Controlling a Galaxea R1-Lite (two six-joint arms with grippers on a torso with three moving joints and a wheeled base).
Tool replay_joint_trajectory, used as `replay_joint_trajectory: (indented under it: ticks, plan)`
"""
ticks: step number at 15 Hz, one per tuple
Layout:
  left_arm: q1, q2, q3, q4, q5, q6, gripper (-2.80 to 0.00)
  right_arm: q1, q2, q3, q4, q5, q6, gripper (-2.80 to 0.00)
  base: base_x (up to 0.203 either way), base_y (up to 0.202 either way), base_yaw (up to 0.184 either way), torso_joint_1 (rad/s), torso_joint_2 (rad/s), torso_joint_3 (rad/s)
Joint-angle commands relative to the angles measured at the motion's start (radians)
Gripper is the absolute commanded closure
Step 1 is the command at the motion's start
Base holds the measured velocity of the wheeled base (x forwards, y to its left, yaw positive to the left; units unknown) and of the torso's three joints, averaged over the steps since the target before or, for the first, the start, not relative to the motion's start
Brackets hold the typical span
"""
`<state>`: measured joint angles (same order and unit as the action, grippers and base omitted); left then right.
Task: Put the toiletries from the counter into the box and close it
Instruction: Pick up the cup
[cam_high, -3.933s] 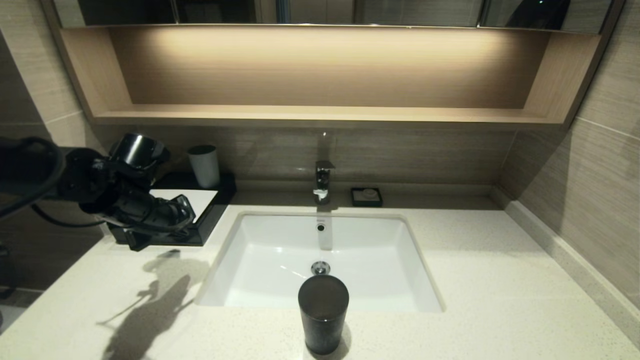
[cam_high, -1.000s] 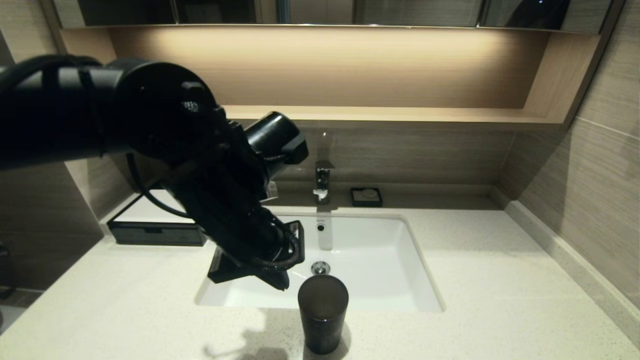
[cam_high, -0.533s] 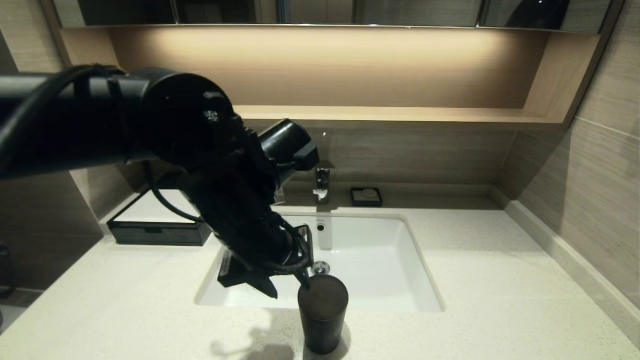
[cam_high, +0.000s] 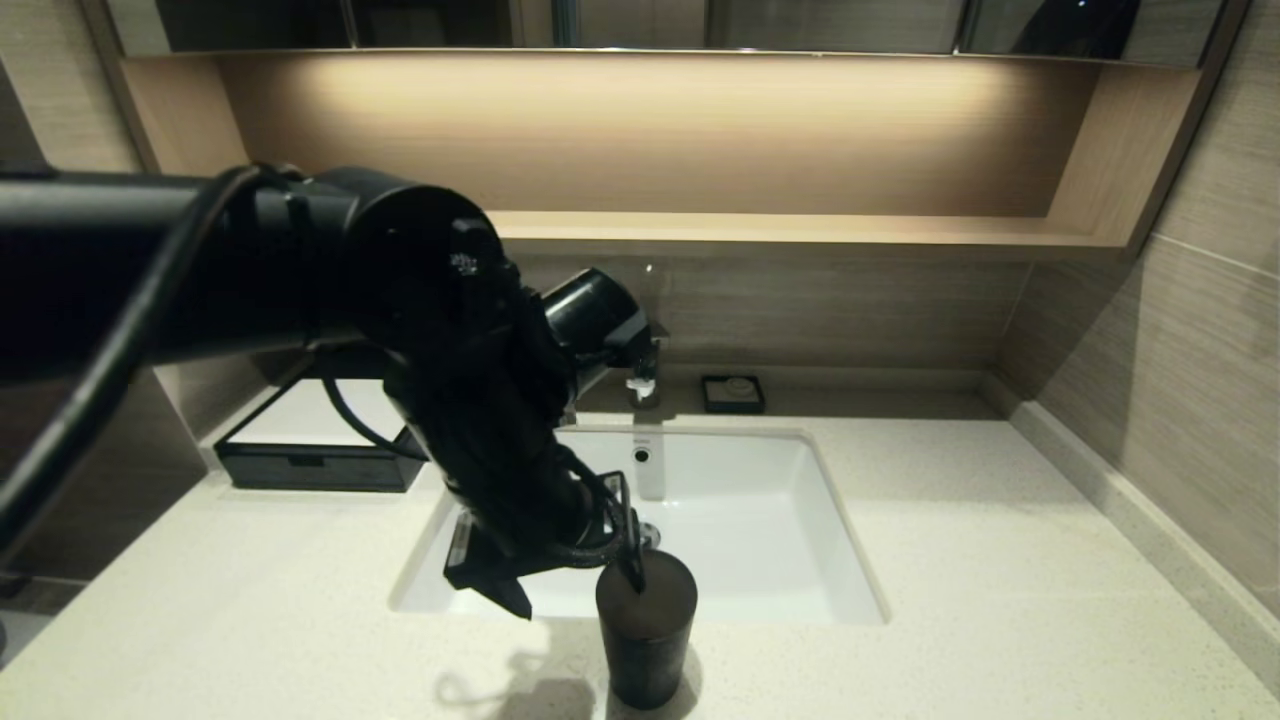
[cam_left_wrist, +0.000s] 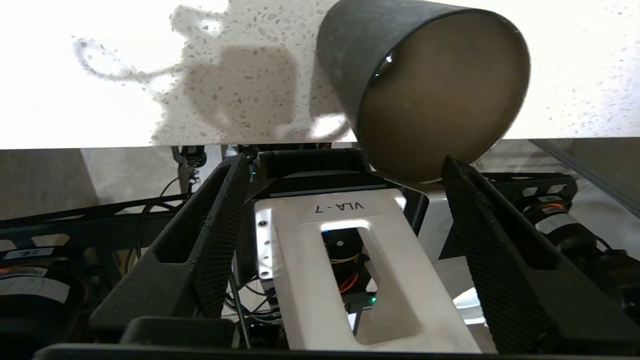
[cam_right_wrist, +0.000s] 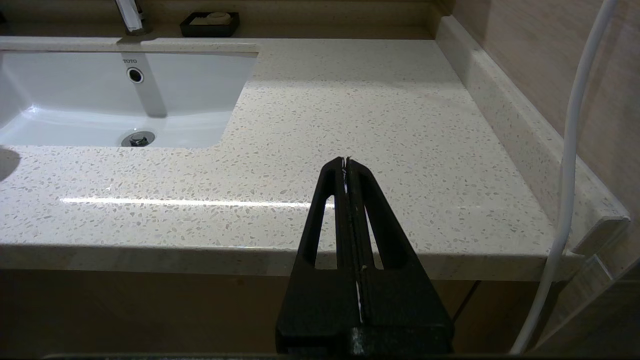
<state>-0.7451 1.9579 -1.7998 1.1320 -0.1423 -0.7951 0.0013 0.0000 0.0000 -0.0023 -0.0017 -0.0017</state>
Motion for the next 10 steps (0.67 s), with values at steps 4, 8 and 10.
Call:
replay_joint_trajectory:
  ticks: [4,8,10]
  plan:
    - [0.001,0.019,0.005,0.024,0.004,0.002,-2.8,0.0,0.0,0.0,-0.001,0.0,0.0,0.0,0.0,0.0,0.0,0.006,0.0,-0.001]
    - [0.001,0.045,0.005,0.031,0.016,0.005,-2.8,0.0,0.0,0.002,-0.001,0.0,0.0,0.0,0.0,0.0,0.0,0.0,0.0,0.0]
    - [0.001,0.068,0.005,0.031,0.027,0.005,-2.8,0.0,0.0,0.002,-0.001,0.0,0.0,0.0,0.0,0.0,0.0,0.0,0.0,0.0]
